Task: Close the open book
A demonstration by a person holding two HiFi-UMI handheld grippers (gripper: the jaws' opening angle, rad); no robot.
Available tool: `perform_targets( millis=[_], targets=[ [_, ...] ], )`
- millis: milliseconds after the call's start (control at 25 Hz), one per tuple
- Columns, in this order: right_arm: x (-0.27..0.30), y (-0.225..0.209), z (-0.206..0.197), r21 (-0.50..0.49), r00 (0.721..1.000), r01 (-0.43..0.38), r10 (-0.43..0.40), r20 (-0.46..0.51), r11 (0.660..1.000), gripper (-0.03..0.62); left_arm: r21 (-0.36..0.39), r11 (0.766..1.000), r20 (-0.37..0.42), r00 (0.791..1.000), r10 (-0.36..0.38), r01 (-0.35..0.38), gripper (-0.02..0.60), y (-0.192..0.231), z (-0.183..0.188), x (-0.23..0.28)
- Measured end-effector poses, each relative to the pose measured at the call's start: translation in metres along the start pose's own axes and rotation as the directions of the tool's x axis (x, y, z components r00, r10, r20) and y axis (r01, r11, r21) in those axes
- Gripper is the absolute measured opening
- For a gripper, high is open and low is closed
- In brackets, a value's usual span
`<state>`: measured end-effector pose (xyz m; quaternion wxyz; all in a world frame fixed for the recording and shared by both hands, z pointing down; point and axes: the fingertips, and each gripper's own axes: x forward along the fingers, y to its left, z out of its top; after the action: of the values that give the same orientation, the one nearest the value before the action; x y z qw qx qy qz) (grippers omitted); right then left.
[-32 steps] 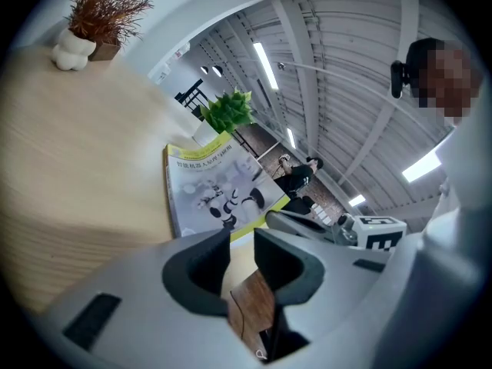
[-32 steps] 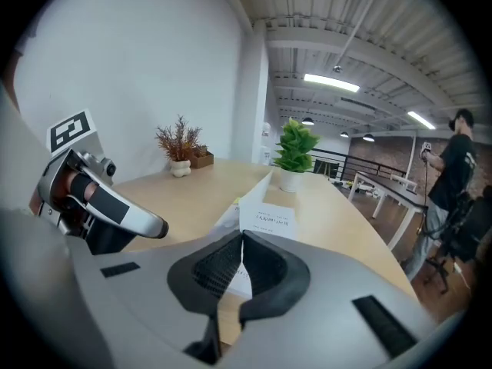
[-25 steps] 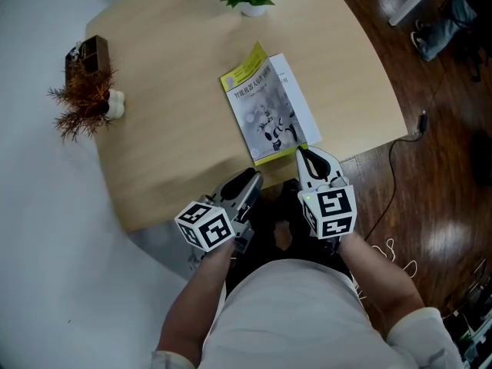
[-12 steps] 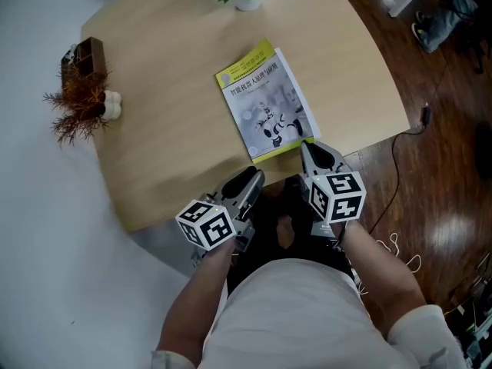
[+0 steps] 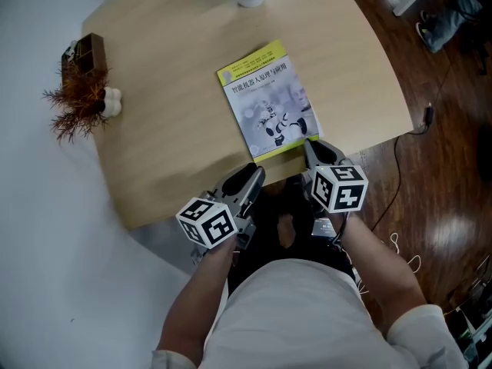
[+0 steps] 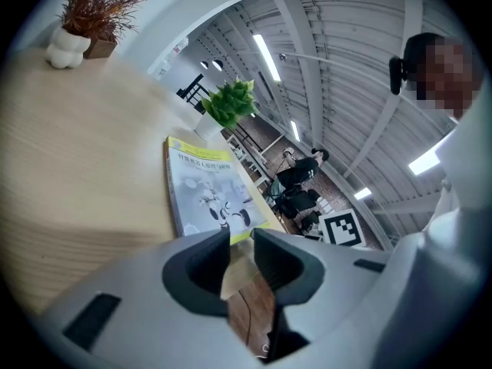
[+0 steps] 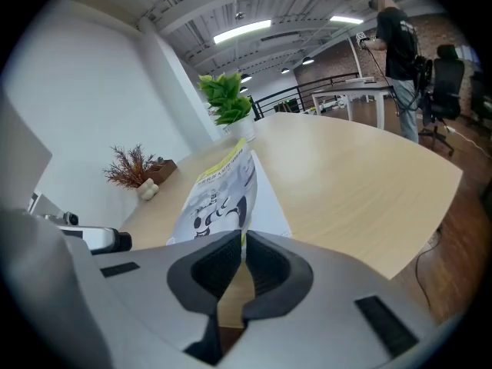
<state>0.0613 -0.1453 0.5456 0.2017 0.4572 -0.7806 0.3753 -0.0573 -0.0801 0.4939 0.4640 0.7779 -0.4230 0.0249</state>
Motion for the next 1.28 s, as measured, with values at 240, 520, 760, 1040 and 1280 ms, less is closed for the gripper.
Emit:
perform_targets(
  millis=[240, 520, 760, 1040, 1280],
  targets=[
    [0.003, -0.003, -0.002, 0.04, 1.0, -0.002, 0.003, -0.012, 0.999, 0.005, 0.004, 1.0, 0.01, 1.0, 0.02, -0.021, 0.074, 0.004, 0.004, 0.003],
    [0.001, -0.003, -0.001, 0.057, 1.0, -0.011, 0.011, -0.006, 0.998, 0.006, 0.001, 1.0, 0.008, 1.0, 0.022, -0.022, 0.074, 0.005, 0.004, 0.005],
    [-0.004, -0.003, 0.003, 0.046, 1.0, -0.005, 0.004, 0.012, 0.999, 0.023, 0.001, 1.0, 0.008, 1.0, 0.016, -0.016, 0.074, 0.004, 0.005, 0.006],
    [-0.008, -0.012, 0.004, 0.065, 0.998, 0.048, -0.05, 0.023, 0.997, 0.023, -0.002, 1.0, 0.005, 1.0, 0.008, -0.008, 0.074, 0.003, 0.004, 0.005],
    [-0.007, -0.023, 0.001, 0.067, 0.995, 0.1, -0.1, 0.004, 0.993, 0.023, 0.0, 1.0, 0.008, 1.0, 0.006, -0.006, 0.074, 0.003, 0.004, 0.004]
  ],
)
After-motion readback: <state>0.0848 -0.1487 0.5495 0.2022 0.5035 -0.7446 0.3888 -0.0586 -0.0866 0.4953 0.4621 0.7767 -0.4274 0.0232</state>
